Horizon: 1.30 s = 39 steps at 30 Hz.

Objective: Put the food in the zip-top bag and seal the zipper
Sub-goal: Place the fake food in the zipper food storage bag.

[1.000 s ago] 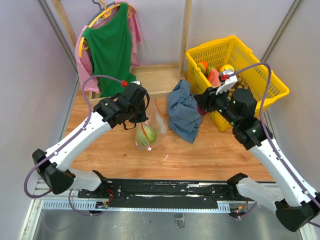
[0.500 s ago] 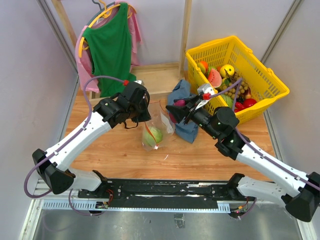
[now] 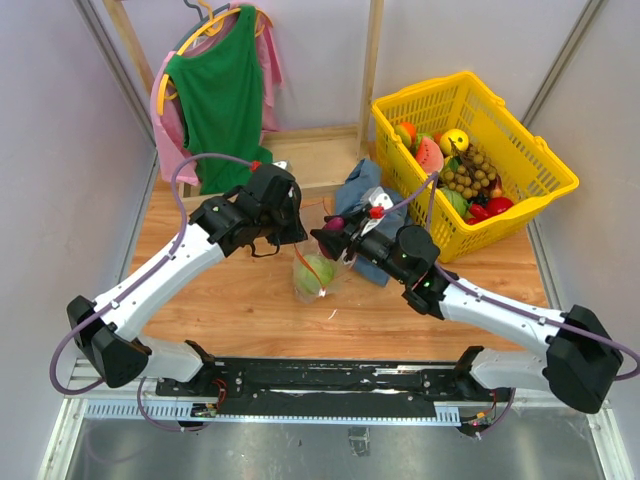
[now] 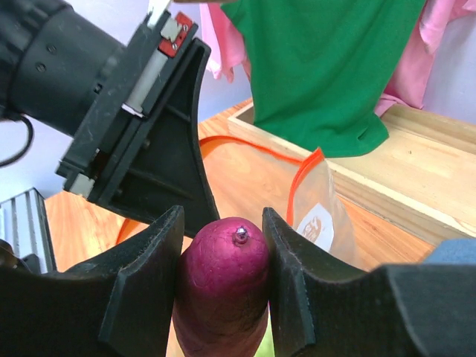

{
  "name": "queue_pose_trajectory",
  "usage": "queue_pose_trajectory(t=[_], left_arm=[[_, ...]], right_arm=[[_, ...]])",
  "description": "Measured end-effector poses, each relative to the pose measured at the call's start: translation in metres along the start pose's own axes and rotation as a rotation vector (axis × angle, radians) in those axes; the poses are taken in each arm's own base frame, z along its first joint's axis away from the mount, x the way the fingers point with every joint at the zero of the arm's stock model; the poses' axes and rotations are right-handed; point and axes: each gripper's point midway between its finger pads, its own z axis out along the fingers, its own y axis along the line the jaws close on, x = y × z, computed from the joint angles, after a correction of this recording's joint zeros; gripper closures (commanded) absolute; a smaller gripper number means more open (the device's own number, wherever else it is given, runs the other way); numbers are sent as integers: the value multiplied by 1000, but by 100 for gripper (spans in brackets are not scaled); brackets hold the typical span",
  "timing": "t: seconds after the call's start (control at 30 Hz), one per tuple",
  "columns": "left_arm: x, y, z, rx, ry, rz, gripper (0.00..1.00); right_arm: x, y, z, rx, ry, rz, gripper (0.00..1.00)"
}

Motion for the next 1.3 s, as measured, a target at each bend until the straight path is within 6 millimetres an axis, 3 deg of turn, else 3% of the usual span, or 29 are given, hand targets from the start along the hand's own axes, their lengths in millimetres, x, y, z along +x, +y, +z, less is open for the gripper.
queue_pose_trajectory(t=[0.17, 0.67, 0.97, 1.3], left_arm=[[4, 4, 4, -8, 10, -3, 100], [4, 4, 9, 3, 11, -13, 100], [9, 9, 12, -11, 26, -17, 100], [12, 18, 15, -32, 33, -27, 100]], right_arm=[[20, -5, 4, 2, 25, -45, 73], [31, -20, 30, 37, -58, -122, 60], [44, -32, 42, 90, -55, -99, 24], [37, -30, 38, 92, -48, -98, 21]])
